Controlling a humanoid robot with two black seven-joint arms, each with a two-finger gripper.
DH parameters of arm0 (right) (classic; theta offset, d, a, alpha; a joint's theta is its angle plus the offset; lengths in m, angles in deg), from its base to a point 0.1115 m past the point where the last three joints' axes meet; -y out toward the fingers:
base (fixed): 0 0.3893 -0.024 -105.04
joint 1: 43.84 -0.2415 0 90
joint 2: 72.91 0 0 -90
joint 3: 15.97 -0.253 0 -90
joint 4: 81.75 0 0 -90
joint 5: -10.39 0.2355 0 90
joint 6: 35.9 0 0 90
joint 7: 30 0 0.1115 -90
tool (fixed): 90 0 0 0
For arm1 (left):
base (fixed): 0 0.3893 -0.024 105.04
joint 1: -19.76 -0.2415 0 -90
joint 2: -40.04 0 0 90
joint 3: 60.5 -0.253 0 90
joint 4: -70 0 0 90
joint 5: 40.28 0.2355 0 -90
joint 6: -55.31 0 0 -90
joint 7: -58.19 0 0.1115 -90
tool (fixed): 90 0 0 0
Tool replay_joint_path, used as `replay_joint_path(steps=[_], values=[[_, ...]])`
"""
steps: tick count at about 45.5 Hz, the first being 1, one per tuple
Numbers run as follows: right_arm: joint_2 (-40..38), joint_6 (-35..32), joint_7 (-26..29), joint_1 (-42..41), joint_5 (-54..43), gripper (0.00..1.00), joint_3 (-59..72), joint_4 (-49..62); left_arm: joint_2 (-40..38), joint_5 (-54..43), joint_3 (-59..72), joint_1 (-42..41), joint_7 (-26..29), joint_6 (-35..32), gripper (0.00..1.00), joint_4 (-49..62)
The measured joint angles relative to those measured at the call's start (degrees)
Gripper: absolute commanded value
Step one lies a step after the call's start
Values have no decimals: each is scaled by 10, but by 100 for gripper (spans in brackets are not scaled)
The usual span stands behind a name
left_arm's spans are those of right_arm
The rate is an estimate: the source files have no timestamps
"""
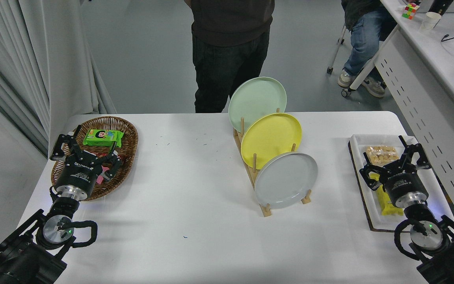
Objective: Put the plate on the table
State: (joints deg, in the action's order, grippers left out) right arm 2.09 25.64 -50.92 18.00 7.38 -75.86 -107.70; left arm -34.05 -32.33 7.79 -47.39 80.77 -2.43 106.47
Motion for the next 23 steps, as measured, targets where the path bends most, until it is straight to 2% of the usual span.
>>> replay_joint_path(steps=[23], values=[[0, -7, 0, 0, 0, 100, -1, 1, 0, 0, 0, 0, 0, 0, 98, 0]])
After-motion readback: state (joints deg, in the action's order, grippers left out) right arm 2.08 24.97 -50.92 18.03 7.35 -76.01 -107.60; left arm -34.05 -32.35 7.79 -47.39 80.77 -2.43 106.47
